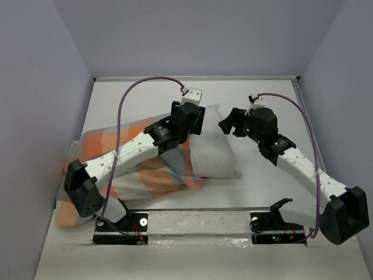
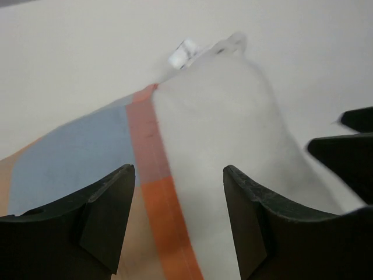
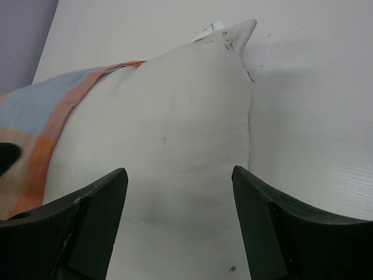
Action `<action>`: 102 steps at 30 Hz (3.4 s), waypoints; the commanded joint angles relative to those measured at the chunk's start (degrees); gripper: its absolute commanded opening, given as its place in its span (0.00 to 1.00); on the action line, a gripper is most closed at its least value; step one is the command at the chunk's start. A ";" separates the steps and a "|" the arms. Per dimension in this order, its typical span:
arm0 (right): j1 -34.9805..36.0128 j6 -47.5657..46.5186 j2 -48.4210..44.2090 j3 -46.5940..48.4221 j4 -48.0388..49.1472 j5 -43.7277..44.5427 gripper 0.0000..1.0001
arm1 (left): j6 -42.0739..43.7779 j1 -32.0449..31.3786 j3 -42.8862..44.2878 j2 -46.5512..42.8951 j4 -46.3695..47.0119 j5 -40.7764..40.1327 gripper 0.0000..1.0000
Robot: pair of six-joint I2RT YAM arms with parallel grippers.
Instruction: Put the pillow into the pillowcase
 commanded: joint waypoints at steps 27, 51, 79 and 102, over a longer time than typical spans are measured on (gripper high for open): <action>2.20 6.35 12.63 -4.78 20.43 -34.53 0.00 | 8.75 2.96 4.08 7.35 13.61 6.00 0.00; 6.29 16.91 11.60 -19.36 53.93 -11.15 0.00 | -17.55 -2.57 -2.06 2.60 26.20 25.60 0.13; -7.60 1.08 -8.30 -7.52 6.02 -6.47 0.00 | 2.49 -6.97 -27.36 -9.80 21.79 -3.67 0.80; 12.78 -11.49 -4.53 1.36 -15.60 -2.80 0.82 | 0.92 -4.60 -26.48 -12.51 29.09 4.75 0.00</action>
